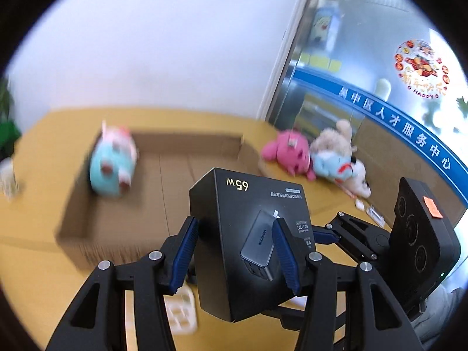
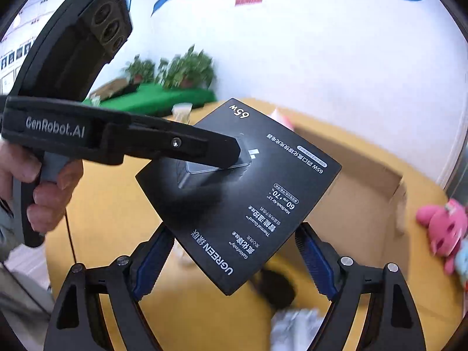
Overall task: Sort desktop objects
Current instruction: 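Lift the charger box with both grippers and carry it over the cardboard box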
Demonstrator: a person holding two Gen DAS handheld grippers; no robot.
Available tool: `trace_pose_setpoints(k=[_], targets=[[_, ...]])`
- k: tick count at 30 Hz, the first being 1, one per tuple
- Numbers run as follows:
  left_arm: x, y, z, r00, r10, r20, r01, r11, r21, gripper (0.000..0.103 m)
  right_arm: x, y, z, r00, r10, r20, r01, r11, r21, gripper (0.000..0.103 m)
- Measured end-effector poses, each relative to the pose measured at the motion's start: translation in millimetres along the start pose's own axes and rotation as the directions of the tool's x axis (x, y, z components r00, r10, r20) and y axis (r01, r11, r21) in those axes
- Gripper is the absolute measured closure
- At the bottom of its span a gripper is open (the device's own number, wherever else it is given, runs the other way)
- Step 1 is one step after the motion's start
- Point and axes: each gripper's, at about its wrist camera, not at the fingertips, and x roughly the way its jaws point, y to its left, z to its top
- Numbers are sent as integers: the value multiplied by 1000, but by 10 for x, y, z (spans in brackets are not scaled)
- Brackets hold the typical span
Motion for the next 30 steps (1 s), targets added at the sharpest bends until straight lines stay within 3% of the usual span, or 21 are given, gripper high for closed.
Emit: trace_pose_setpoints(k=[6,17,24,30], targets=[[-73,-28,565,995,28,91,-35,997,69,52,-38,-247,599,998,-43,54,45,998,-37,19],[-129,-16,1447,977,-18,213,-10,991,130,52,-219,-639,1594,987,-102,127,115,988,-98,19],[-66,37,1799,970,-8,244,-25,991,131,52,-183,-877,2025,986,-90,138,106,988,-113,19],[177,122,2016,975,18,221,-47,991,125,52,-78,-1126,2218,990,-73,125,85,992,-97,19]])
